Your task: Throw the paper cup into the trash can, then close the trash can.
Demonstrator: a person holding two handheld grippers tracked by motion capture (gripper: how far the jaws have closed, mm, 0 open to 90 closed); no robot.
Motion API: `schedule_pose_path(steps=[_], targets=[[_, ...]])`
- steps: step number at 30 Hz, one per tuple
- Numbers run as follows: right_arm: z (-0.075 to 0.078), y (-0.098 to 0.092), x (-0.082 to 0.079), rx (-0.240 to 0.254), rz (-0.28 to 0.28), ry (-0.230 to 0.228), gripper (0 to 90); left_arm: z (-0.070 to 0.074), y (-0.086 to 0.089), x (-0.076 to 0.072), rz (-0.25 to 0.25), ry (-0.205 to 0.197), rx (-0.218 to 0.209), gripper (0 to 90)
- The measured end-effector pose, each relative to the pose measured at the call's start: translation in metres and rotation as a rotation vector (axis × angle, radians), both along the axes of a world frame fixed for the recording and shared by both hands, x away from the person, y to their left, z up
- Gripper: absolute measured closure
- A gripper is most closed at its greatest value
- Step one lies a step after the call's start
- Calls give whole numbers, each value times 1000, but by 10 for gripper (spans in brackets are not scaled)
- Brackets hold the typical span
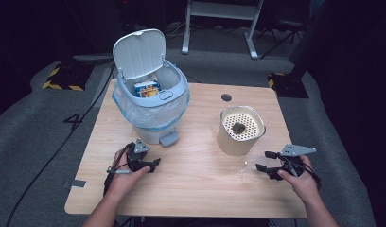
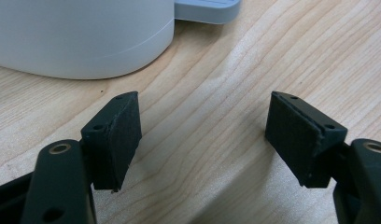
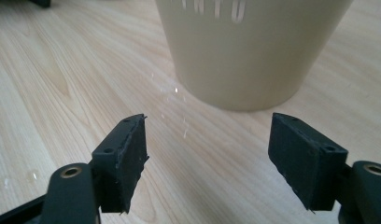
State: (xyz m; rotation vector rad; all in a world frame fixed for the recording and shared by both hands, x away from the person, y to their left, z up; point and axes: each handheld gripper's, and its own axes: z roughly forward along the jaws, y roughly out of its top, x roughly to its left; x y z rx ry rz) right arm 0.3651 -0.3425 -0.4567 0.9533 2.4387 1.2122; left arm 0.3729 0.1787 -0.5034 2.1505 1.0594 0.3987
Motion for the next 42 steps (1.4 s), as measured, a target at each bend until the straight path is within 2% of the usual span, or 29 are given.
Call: schedule_pose_path(steps=[3,6,7,12,15,17,23,26,27,32,36,38,42], targets=[[-11,2,3,-23,6,24,277,0,0,0,3,-4,0,273],[-22,5,5,-86,-1,39,276,0,2,-1,6,-9,3,288],[-25,6,5,-92,-3,48,273,0,3,-2,9,-9,1,299],[-35,7,6,-94,0,50,259,0,6,-4,5,-11,3,319],[-40,7,6,-112,-13,55,246,0,8,-5,-2,-9,0,320],[-44,8,5,-116,-21,17,219,0,10,-6,-15,-12,0,319],[-48,11,4,-97,-35,-8,178,1,16,-9,-26,-15,6,347],[-48,11,4,-96,-36,-6,177,4,21,-11,-43,-14,-38,379],[-48,11,4,-97,-37,-4,177,5,24,-12,-41,-20,-58,374],[-48,11,6,-96,-21,-4,172,20,34,-16,-24,-46,-61,394],[-48,11,5,-96,-21,-4,171,35,40,-21,-24,-47,-97,404],[-48,11,5,-98,-22,-4,171,45,43,-23,-31,-60,-102,406],[-48,11,5,-98,-23,-5,172,64,50,-25,-30,-91,-152,411]])
